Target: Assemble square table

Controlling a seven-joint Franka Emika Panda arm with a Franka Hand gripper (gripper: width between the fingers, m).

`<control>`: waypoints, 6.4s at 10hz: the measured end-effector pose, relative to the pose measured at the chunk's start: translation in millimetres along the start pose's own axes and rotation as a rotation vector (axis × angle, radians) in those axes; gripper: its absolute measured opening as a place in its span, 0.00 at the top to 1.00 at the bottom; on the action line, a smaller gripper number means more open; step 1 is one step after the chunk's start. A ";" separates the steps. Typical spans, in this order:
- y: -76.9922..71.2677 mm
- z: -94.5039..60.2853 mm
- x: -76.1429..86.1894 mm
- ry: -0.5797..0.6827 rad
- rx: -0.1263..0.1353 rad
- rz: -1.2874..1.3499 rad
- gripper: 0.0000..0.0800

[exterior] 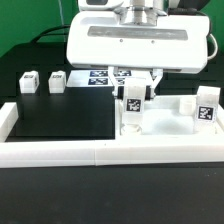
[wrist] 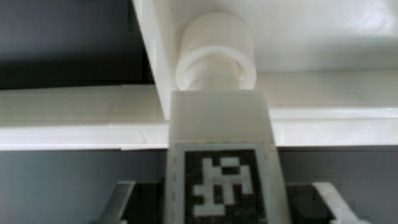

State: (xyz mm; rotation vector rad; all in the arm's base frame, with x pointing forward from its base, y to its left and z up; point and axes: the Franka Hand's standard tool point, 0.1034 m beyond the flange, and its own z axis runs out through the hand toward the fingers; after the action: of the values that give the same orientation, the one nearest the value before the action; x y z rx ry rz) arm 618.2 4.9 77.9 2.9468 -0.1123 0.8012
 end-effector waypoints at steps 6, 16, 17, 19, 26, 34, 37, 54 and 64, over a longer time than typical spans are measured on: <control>0.6 2.5 -3.2 -0.006 -0.002 -0.007 0.30; 11.4 -11.0 3.4 -0.138 0.032 0.011 0.19; 11.9 -15.6 4.5 -0.226 0.056 0.017 0.19; 12.3 -19.6 12.3 -0.321 0.095 0.034 0.19; 7.0 0.9 1.3 -0.484 0.107 0.042 0.33; 5.1 1.4 0.7 -0.502 0.020 0.428 0.64; 6.5 6.4 5.4 -0.523 -0.054 0.870 0.64; 10.1 6.4 15.4 -0.395 0.087 0.107 0.19; 8.5 8.0 10.9 -0.410 0.055 0.287 0.64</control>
Offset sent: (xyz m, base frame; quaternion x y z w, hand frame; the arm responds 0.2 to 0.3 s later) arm 0.0000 0.0000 0.0000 0.0000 0.0000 0.0000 1.0000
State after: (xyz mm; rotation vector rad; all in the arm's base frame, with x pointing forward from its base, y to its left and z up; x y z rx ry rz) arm 630.8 -4.9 77.1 3.1443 -0.5565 0.2086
